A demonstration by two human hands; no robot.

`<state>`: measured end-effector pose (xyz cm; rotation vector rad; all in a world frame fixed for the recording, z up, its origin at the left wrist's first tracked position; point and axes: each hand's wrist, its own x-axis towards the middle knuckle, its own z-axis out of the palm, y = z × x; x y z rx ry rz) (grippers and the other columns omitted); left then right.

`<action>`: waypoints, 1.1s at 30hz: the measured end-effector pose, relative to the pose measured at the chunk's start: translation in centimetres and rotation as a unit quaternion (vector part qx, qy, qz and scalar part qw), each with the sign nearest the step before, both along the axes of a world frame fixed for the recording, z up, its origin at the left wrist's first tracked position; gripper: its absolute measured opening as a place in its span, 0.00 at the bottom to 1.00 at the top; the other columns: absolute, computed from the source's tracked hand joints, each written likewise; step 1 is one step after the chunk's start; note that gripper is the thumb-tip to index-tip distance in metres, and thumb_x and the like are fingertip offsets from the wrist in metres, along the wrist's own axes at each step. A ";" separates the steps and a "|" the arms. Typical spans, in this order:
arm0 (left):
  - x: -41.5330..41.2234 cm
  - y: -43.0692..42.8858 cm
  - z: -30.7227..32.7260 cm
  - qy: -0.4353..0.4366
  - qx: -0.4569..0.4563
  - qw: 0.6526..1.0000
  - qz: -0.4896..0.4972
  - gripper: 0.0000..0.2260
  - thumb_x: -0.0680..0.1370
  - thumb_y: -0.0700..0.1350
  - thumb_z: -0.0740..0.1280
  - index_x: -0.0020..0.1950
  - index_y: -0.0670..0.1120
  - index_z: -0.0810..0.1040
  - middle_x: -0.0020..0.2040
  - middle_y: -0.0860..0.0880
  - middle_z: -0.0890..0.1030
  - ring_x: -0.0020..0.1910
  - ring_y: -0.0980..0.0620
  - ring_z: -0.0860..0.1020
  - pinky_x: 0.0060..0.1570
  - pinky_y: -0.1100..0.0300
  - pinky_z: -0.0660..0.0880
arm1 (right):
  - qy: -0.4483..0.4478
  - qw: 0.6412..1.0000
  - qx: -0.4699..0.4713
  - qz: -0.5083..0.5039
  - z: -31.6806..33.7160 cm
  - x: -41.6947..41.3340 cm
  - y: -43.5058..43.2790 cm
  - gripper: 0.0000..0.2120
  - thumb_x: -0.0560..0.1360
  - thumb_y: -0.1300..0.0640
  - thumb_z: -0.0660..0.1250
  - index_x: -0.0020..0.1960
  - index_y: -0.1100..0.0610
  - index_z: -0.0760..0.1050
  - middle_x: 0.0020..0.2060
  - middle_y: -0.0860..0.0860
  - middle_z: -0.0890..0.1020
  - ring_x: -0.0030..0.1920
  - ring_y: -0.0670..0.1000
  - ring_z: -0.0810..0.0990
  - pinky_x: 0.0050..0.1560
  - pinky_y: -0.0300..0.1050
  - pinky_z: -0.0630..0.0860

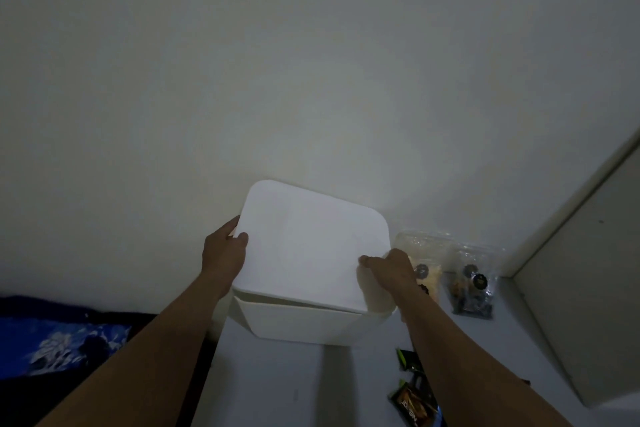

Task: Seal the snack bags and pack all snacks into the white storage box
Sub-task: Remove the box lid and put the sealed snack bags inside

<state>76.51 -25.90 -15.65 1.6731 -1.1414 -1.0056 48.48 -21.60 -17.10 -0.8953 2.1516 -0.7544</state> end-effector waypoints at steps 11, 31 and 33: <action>1.1 1.4 2.9 -0.017 0.011 1.000 -0.013 0.25 0.73 0.37 0.62 0.69 0.52 0.74 0.66 0.45 0.77 0.58 0.42 0.76 0.55 0.53 0.73 | 0.018 0.994 -0.112 -0.010 4.0 -0.6 2.3 0.15 0.71 0.60 0.71 0.56 0.64 0.76 0.49 0.56 0.80 0.46 0.56 0.79 0.49 0.49 0.77; 6.4 24.1 0.4 0.090 0.083 0.992 -0.039 0.25 0.69 0.30 0.72 0.62 0.50 0.78 0.51 0.48 0.81 0.46 0.50 0.79 0.41 0.61 0.74 | 0.001 0.988 -0.124 0.090 1.8 3.4 22.0 0.10 0.71 0.59 0.71 0.50 0.60 0.75 0.47 0.54 0.80 0.47 0.54 0.78 0.40 0.43 0.74; 7.4 24.9 -1.3 0.090 0.096 0.990 -0.043 0.24 0.69 0.30 0.73 0.61 0.49 0.79 0.52 0.48 0.82 0.47 0.48 0.80 0.43 0.58 0.77 | 0.001 0.990 -0.114 0.079 0.3 4.2 23.7 0.10 0.70 0.59 0.72 0.49 0.59 0.75 0.46 0.53 0.79 0.46 0.54 0.77 0.39 0.42 0.70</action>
